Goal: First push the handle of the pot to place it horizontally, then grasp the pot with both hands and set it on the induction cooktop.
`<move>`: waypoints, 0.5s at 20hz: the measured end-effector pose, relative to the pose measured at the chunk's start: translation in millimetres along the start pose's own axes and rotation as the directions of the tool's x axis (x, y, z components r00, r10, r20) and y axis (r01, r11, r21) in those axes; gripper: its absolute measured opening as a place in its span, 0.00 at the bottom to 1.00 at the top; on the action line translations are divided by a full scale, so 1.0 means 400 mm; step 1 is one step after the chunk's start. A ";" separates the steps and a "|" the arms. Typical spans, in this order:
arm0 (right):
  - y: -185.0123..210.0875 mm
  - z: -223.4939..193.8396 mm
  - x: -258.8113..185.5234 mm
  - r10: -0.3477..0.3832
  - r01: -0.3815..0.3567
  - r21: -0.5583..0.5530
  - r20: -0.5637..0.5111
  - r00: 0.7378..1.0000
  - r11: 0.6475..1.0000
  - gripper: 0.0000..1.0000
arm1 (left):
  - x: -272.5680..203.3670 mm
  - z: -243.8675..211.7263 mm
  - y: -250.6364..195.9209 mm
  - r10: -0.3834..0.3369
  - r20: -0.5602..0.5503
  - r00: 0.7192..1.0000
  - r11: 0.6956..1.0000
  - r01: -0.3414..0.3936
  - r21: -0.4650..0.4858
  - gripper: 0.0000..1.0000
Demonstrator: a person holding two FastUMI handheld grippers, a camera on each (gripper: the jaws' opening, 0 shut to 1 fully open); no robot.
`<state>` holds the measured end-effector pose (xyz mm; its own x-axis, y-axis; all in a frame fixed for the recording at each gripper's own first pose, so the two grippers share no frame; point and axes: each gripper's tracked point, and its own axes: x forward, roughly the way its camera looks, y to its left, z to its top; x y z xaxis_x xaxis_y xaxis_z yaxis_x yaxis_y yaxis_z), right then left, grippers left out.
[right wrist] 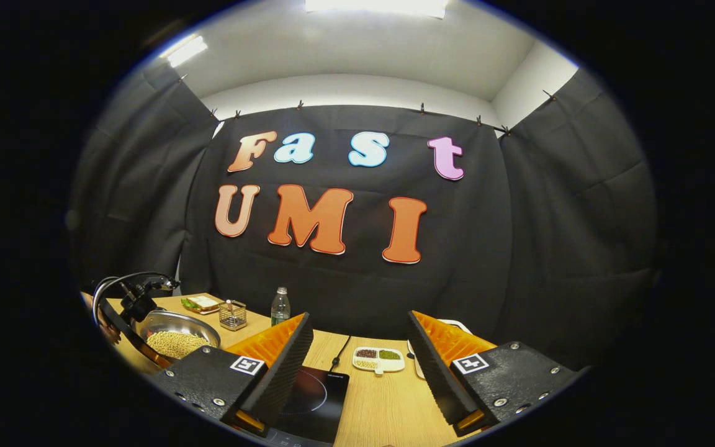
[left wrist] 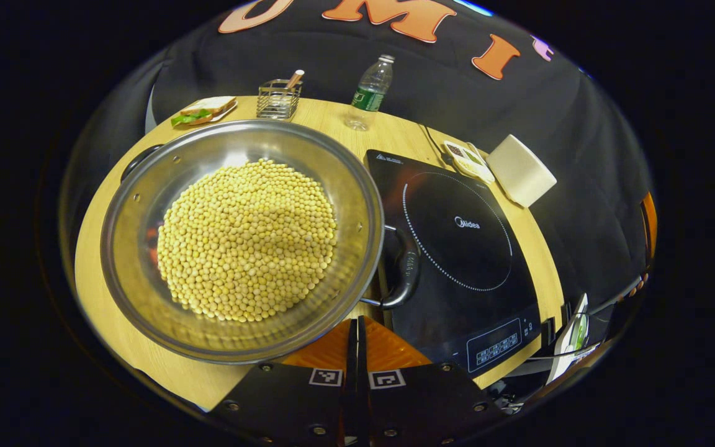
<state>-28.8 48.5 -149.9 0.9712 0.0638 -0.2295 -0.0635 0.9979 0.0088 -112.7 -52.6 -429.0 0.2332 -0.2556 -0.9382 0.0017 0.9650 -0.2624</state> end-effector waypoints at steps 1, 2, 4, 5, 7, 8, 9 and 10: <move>0.001 -0.003 0.003 -0.001 0.001 0.001 -0.003 1.000 1.000 0.94 | 0.004 0.013 -0.004 0.002 0.007 1.000 1.000 -0.002 0.008 0.01; 0.001 -0.007 0.002 -0.001 0.001 0.003 -0.007 1.000 1.000 0.94 | 0.010 0.020 -0.010 0.008 0.014 1.000 1.000 -0.009 0.016 0.01; 0.001 -0.016 0.003 -0.001 0.001 0.013 -0.014 1.000 1.000 0.94 | 0.020 0.045 -0.025 0.020 0.034 0.999 0.999 -0.021 0.038 0.01; 0.002 -0.019 0.005 -0.001 0.002 0.018 -0.018 1.000 1.000 0.94 | 0.027 0.058 -0.031 0.025 0.044 0.999 0.998 -0.028 0.051 0.01; 0.000 -0.025 0.006 -0.002 0.002 0.025 -0.025 1.000 1.000 0.94 | 0.037 0.083 -0.041 0.042 0.061 0.997 0.996 -0.046 0.074 0.01; -0.001 -0.030 0.005 -0.002 0.003 0.028 -0.028 1.000 1.000 0.94 | 0.046 0.092 -0.042 0.053 0.070 0.996 0.994 -0.059 0.088 0.01; -0.001 -0.032 0.005 -0.002 0.003 0.029 -0.031 1.000 1.000 0.94 | 0.050 0.103 -0.041 0.063 0.075 0.995 0.993 -0.070 0.096 0.00; -0.002 -0.032 0.007 -0.004 0.005 0.030 -0.031 1.000 1.000 0.94 | 0.056 0.114 -0.043 0.069 0.084 0.994 0.992 -0.078 0.102 0.02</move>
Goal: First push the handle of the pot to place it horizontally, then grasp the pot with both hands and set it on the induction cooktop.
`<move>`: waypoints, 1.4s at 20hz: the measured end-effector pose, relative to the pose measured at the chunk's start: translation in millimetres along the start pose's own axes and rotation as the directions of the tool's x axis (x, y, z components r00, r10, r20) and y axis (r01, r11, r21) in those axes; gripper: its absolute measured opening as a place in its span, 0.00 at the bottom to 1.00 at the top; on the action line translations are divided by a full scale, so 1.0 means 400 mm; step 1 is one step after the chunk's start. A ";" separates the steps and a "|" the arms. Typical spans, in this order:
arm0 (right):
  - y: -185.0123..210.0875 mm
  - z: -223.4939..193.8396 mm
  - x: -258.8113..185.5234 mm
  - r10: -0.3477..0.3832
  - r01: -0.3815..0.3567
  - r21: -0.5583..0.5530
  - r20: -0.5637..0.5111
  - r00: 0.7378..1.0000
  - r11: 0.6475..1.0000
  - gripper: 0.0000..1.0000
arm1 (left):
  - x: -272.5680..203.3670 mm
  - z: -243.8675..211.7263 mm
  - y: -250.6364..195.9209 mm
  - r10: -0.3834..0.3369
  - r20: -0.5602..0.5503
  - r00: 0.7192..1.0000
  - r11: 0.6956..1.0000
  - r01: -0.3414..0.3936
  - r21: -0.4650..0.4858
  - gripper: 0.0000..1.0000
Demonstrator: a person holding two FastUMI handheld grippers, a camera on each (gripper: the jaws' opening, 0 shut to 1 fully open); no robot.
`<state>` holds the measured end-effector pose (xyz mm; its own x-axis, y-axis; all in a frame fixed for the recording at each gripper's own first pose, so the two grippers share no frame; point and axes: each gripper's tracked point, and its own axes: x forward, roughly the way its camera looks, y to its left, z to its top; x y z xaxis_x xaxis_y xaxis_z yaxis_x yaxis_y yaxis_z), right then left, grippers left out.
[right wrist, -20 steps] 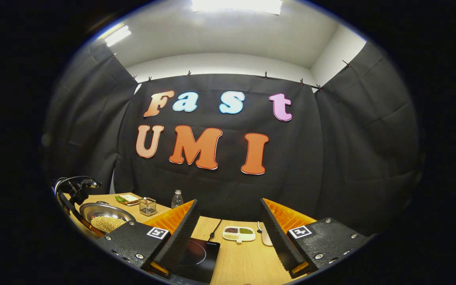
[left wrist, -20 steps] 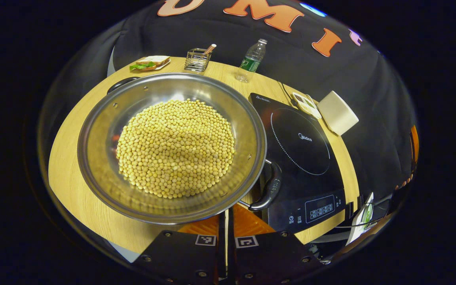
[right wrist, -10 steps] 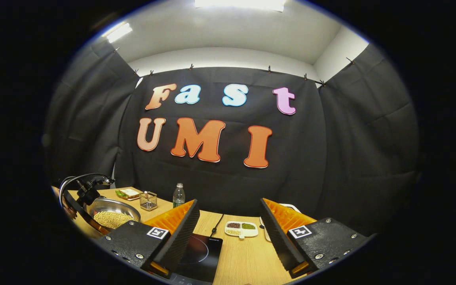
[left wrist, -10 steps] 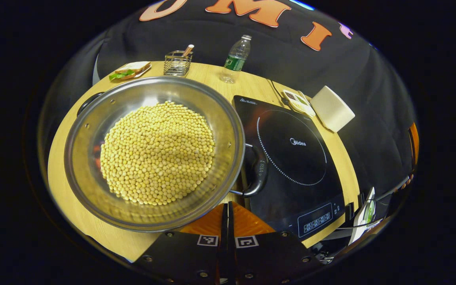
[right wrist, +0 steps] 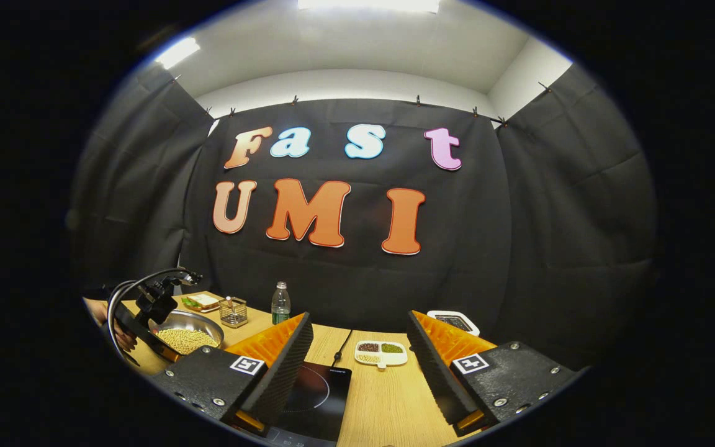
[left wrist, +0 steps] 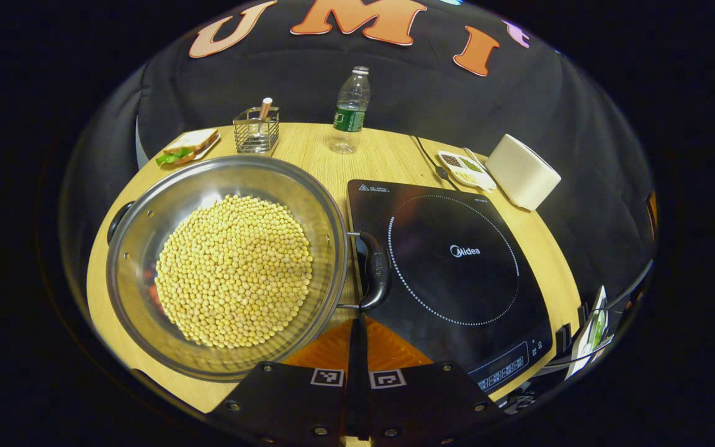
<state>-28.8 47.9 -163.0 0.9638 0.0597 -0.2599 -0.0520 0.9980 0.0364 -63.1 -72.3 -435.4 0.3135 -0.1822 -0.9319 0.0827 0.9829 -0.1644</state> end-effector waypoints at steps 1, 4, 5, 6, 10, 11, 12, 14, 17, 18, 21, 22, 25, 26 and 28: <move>-0.001 -0.003 -0.002 0.000 0.000 0.000 -0.001 1.000 1.000 0.94 | 0.006 0.010 0.002 0.007 0.005 1.000 1.000 -0.007 0.005 0.01; -0.005 -0.008 -0.004 -0.004 0.004 -0.002 -0.005 1.000 1.000 0.94 | 0.026 0.037 -0.001 0.026 0.024 0.999 0.999 -0.027 0.027 0.01; -0.005 -0.011 -0.004 -0.004 0.004 0.000 -0.008 1.000 1.000 0.94 | 0.034 0.047 0.000 0.035 0.027 0.999 0.999 -0.036 0.036 0.01; -0.002 -0.014 -0.003 -0.002 0.002 0.002 -0.013 1.000 1.000 0.94 | 0.040 0.050 0.000 0.039 0.032 0.999 0.998 -0.041 0.038 0.01; 0.015 -0.021 0.003 0.010 -0.010 0.005 -0.029 1.000 1.000 0.94 | 0.026 0.053 -0.001 0.036 0.052 0.998 0.998 -0.039 0.046 0.02; 0.022 -0.022 0.007 0.015 -0.014 0.007 -0.034 0.999 1.000 0.94 | 0.018 0.058 0.000 0.031 0.062 0.998 0.998 -0.034 0.047 0.01; 0.030 -0.024 0.013 0.021 -0.021 0.010 -0.041 0.999 1.000 0.95 | 0.005 0.064 -0.001 0.025 0.077 0.997 0.998 -0.029 0.051 0.02; 0.059 -0.026 0.026 0.043 -0.041 0.026 -0.057 0.997 0.999 0.94 | -0.029 0.081 -0.002 0.012 0.114 0.993 0.997 -0.021 0.080 0.01; 0.113 -0.038 0.047 0.088 -0.082 0.057 -0.100 0.991 0.995 0.95 | -0.093 0.117 0.012 0.013 0.181 0.983 0.992 -0.036 0.122 0.01; 0.132 -0.044 0.052 0.103 -0.096 0.067 -0.118 0.988 0.993 0.95 | -0.118 0.126 0.024 0.017 0.200 0.980 0.991 -0.042 0.124 0.01; 0.196 -0.054 0.071 0.152 -0.137 0.098 -0.169 0.974 0.986 0.95 | -0.200 0.172 0.078 0.033 0.258 0.965 0.992 -0.063 0.109 0.01; 0.218 -0.058 0.075 0.169 -0.151 0.107 -0.188 0.967 0.983 0.95 | -0.229 0.186 0.107 0.044 0.278 0.960 0.993 -0.074 0.097 0.01; 0.289 -0.068 0.095 0.222 -0.196 0.127 -0.242 0.944 0.972 0.95 | -0.306 0.231 0.219 0.101 0.323 0.941 0.990 -0.126 0.056 0.14; 0.311 -0.069 0.100 0.240 -0.211 0.133 -0.260 0.935 0.968 0.95 | -0.333 0.239 0.254 0.111 0.322 0.940 0.990 -0.131 0.042 0.19; 0.361 -0.070 0.115 0.280 -0.244 0.155 -0.292 0.915 0.957 0.95 | -0.375 0.246 0.327 0.130 0.327 0.936 0.990 -0.140 0.007 0.33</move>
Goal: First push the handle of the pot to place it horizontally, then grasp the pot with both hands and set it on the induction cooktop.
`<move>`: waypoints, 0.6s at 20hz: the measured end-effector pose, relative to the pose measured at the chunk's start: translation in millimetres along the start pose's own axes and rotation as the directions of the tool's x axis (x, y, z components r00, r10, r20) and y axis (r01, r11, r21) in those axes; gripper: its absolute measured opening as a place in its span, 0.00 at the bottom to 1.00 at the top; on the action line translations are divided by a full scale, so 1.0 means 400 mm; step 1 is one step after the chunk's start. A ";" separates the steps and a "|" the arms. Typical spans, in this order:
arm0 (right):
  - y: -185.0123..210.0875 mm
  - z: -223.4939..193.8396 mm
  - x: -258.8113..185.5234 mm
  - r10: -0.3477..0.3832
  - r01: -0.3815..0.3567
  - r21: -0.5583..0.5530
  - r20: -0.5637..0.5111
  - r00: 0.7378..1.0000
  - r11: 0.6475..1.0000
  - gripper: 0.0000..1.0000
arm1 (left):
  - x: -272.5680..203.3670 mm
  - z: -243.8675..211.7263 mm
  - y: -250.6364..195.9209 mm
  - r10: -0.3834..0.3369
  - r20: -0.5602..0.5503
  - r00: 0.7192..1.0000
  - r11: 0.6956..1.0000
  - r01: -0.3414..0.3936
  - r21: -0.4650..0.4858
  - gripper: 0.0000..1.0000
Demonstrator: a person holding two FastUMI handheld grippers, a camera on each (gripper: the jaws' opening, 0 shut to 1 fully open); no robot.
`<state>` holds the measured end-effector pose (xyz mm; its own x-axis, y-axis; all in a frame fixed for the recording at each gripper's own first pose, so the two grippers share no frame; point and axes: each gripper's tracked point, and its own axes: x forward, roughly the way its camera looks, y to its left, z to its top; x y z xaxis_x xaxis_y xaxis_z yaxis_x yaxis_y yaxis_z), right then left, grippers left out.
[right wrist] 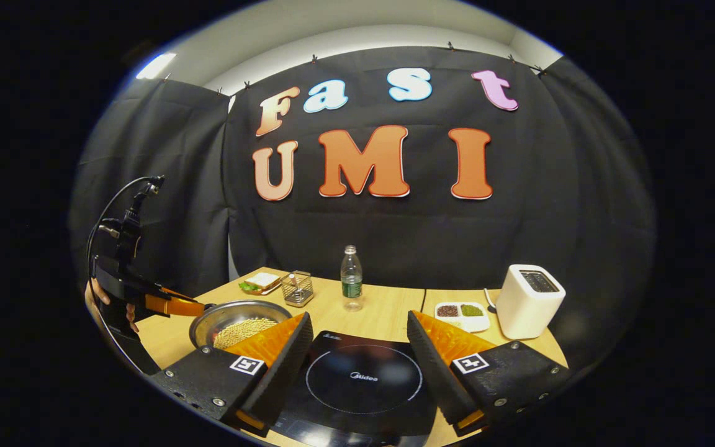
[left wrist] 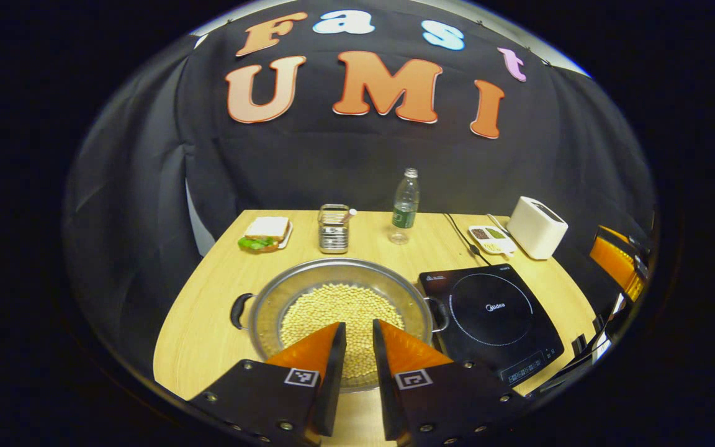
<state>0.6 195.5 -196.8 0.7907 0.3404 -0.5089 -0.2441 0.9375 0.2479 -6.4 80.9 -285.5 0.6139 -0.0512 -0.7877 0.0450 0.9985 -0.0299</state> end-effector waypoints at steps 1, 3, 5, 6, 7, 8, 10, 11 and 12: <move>0.023 -0.002 0.016 0.021 -0.021 0.012 -0.023 1.000 1.000 0.95 | -0.006 0.011 0.045 0.022 -0.001 1.000 1.000 -0.022 -0.004 0.39; 0.065 -0.016 0.040 0.066 -0.062 0.049 -0.078 0.995 0.997 0.95 | -0.021 0.012 0.147 0.083 -0.010 0.996 0.997 -0.083 0.002 0.57; 0.110 -0.022 0.067 0.111 -0.101 0.087 -0.126 0.986 0.991 0.94 | -0.037 0.021 0.223 0.121 -0.013 0.993 0.993 -0.121 0.013 0.58; 0.133 -0.029 0.079 0.130 -0.115 0.104 -0.153 0.980 0.988 0.94 | -0.030 0.015 0.252 0.131 -0.021 0.991 0.991 -0.130 0.025 0.58; 0.152 -0.039 0.087 0.145 -0.126 0.116 -0.175 0.974 0.985 0.95 | -0.019 0.011 0.276 0.136 -0.027 0.990 0.990 -0.135 0.047 0.63; 0.176 -0.048 0.100 0.158 -0.134 0.130 -0.202 0.967 0.983 0.94 | -0.008 0.002 0.304 0.151 -0.036 0.988 0.987 -0.149 0.068 0.78; 0.218 -0.067 0.120 0.182 -0.150 0.142 -0.246 0.952 0.978 0.93 | 0.015 -0.002 0.352 0.168 -0.056 0.984 0.983 -0.163 0.084 0.94; 0.241 -0.085 0.130 0.188 -0.154 0.140 -0.272 0.944 0.978 0.94 | 0.031 -0.003 0.358 0.156 -0.060 0.986 0.985 -0.151 0.081 0.93; 0.259 -0.096 0.148 0.190 -0.155 0.136 -0.297 0.936 0.979 0.93 | 0.044 -0.007 0.360 0.144 -0.066 0.987 0.987 -0.139 0.083 0.93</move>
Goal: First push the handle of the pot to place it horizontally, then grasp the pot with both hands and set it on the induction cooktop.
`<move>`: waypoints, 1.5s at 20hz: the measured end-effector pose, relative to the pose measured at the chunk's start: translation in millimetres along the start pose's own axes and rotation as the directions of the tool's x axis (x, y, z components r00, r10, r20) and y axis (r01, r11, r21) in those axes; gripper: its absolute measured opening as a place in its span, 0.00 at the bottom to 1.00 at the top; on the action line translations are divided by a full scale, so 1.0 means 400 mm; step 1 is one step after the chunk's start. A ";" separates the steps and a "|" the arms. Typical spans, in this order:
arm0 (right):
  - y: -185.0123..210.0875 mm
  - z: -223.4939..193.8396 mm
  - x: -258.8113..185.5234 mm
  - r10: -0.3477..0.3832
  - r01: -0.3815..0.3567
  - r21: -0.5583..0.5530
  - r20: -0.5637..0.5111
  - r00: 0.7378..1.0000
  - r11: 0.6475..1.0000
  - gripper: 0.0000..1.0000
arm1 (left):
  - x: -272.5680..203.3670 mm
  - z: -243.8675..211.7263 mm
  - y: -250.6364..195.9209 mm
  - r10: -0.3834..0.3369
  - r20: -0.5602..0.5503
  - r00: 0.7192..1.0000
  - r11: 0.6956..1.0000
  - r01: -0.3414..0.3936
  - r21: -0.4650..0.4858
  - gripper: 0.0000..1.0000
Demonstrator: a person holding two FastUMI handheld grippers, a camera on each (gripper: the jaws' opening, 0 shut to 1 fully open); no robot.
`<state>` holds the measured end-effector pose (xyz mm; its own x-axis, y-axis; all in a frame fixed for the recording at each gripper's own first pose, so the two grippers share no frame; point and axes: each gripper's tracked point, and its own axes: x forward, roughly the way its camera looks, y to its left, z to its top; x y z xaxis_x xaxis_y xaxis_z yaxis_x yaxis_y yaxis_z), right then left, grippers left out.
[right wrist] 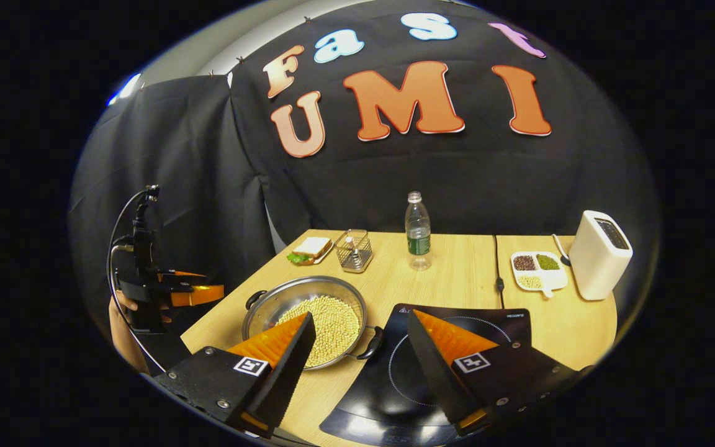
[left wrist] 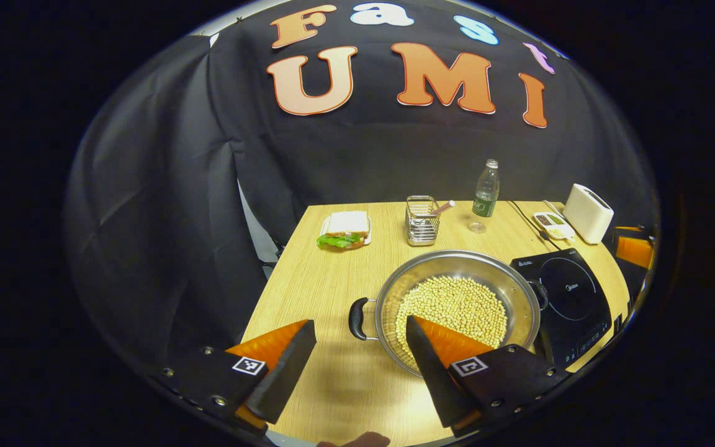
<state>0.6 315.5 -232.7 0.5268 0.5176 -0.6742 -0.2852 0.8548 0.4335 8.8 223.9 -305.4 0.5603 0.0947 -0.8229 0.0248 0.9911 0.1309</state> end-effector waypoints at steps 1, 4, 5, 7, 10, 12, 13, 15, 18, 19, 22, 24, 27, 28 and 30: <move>0.008 -0.017 0.017 -0.003 0.003 -0.001 -0.026 1.000 1.000 0.93 | 0.017 -0.005 0.001 -0.010 0.000 1.000 1.000 0.010 0.003 0.93; 0.018 -0.073 0.088 -0.016 0.019 0.019 -0.120 0.993 1.000 0.93 | 0.065 -0.012 -0.007 -0.038 -0.007 0.999 0.999 0.038 -0.008 0.93; 0.021 -0.094 0.110 -0.018 0.024 0.034 -0.155 0.988 0.999 0.93 | 0.082 -0.020 -0.011 -0.048 -0.014 0.999 0.999 0.048 -0.018 0.93; 0.020 -0.127 0.166 -0.021 0.037 0.067 -0.224 0.974 0.997 0.92 | 0.116 -0.031 -0.009 -0.058 -0.032 0.998 0.998 0.056 -0.032 0.93; 0.006 -0.185 0.224 -0.040 0.077 0.106 -0.316 0.948 0.991 0.90 | 0.177 -0.055 0.004 -0.056 -0.065 0.996 0.998 0.053 -0.044 0.93; -0.013 -0.230 0.257 -0.068 0.119 0.113 -0.373 0.925 0.986 0.86 | 0.213 -0.070 0.014 -0.051 -0.088 0.995 0.998 0.047 -0.050 0.93; -0.019 -0.251 0.269 -0.080 0.135 0.113 -0.398 0.914 0.984 0.86 | 0.230 -0.081 0.018 -0.050 -0.098 0.994 0.998 0.045 -0.055 0.93; -0.016 -0.279 0.289 -0.086 0.153 0.120 -0.436 0.896 0.981 0.82 | 0.257 -0.093 0.022 -0.049 -0.111 0.993 0.997 0.042 -0.063 0.93; -0.024 -0.282 0.306 -0.114 0.186 0.118 -0.450 0.886 0.975 0.77 | 0.284 -0.106 0.023 -0.053 -0.125 0.991 0.997 0.044 -0.069 0.93; -0.023 -0.278 0.310 -0.121 0.192 0.118 -0.446 0.887 0.974 0.76 | 0.289 -0.106 0.022 -0.056 -0.127 0.990 0.996 0.047 -0.071 0.93; -0.024 -0.276 0.316 -0.115 0.178 0.100 -0.447 0.887 0.979 0.76 | 0.298 -0.114 0.008 -0.060 -0.131 0.990 0.996 0.051 -0.070 0.93; -0.035 -0.268 0.322 -0.120 0.174 0.084 -0.443 0.889 0.981 0.75 | 0.311 -0.126 0.013 -0.062 -0.134 0.989 0.996 0.053 -0.073 0.93; -0.049 -0.261 0.350 -0.138 0.185 0.064 -0.444 0.885 0.981 0.75 | 0.318 -0.141 0.034 -0.060 -0.146 0.987 0.996 0.050 -0.071 0.93; -0.055 -0.262 0.360 -0.142 0.188 0.060 -0.447 0.883 0.980 0.75 | 0.321 -0.145 0.040 -0.057 -0.149 0.987 0.996 0.047 -0.072 0.93; -0.062 -0.274 0.384 -0.147 0.194 0.056 -0.463 0.874 0.979 0.75 | 0.334 -0.152 0.049 -0.055 -0.150 0.987 0.996 0.043 -0.079 0.93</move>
<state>0.7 377.7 -412.6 0.1321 0.3435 -0.9298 -0.1322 0.9358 0.3269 33.8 261.8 -446.5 0.4275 0.0534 -0.9024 -0.0167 0.9985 0.0512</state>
